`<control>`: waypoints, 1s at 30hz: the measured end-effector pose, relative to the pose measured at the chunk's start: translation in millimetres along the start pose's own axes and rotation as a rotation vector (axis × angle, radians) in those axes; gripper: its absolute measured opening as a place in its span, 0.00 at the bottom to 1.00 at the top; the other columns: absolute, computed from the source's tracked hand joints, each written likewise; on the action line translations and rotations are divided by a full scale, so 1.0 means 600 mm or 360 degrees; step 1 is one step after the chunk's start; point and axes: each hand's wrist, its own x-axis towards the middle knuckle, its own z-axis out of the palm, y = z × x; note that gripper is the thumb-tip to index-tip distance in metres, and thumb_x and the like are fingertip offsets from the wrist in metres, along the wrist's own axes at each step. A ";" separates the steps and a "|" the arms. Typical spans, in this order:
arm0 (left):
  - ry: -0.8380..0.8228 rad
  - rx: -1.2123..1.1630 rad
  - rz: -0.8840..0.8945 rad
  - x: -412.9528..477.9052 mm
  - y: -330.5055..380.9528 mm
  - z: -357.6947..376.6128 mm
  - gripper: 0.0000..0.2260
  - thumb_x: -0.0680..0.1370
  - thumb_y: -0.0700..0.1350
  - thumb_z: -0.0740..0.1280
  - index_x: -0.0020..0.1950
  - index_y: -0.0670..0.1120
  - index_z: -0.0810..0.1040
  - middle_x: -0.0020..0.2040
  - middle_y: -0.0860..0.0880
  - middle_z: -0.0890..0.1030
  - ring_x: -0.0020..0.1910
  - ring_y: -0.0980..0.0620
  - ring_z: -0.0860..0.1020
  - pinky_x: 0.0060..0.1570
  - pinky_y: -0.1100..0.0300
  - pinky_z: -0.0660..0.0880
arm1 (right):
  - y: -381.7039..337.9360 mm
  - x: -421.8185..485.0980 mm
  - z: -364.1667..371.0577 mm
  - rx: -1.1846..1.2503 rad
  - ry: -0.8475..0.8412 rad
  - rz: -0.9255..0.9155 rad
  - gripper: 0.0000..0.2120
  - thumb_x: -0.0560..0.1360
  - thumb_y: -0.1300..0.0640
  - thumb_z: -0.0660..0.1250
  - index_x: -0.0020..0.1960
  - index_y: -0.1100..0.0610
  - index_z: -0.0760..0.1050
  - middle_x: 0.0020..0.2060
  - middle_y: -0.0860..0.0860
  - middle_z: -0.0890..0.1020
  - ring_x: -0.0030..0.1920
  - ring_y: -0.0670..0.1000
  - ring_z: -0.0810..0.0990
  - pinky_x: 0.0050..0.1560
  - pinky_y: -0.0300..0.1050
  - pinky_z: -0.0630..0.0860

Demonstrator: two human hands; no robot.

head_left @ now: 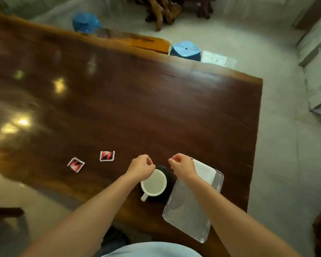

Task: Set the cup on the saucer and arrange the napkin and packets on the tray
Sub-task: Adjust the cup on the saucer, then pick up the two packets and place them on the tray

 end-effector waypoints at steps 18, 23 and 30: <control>0.0157 -0.0114 -0.0475 0.022 -0.388 -0.198 0.05 0.77 0.48 0.66 0.42 0.55 0.75 0.48 0.50 0.81 0.46 0.51 0.79 0.47 0.55 0.78 | -0.199 0.032 0.361 -0.0589 -0.0553 -0.0238 0.04 0.79 0.56 0.68 0.47 0.47 0.78 0.45 0.45 0.81 0.42 0.43 0.79 0.36 0.33 0.72; 0.0186 -0.0095 -0.0465 0.086 -0.443 -0.234 0.02 0.78 0.48 0.68 0.47 0.53 0.75 0.50 0.50 0.82 0.44 0.51 0.76 0.44 0.58 0.72 | -0.212 0.078 0.421 -0.0888 -0.0446 -0.0227 0.16 0.78 0.58 0.69 0.65 0.55 0.78 0.58 0.53 0.80 0.55 0.52 0.80 0.52 0.42 0.77; 0.0331 -0.0059 -0.0445 0.145 -0.496 -0.252 0.11 0.78 0.48 0.70 0.56 0.50 0.71 0.56 0.47 0.77 0.49 0.46 0.78 0.45 0.51 0.78 | -0.200 0.127 0.499 -0.1040 -0.0288 -0.0216 0.28 0.78 0.62 0.66 0.76 0.55 0.65 0.74 0.54 0.66 0.74 0.57 0.62 0.70 0.53 0.68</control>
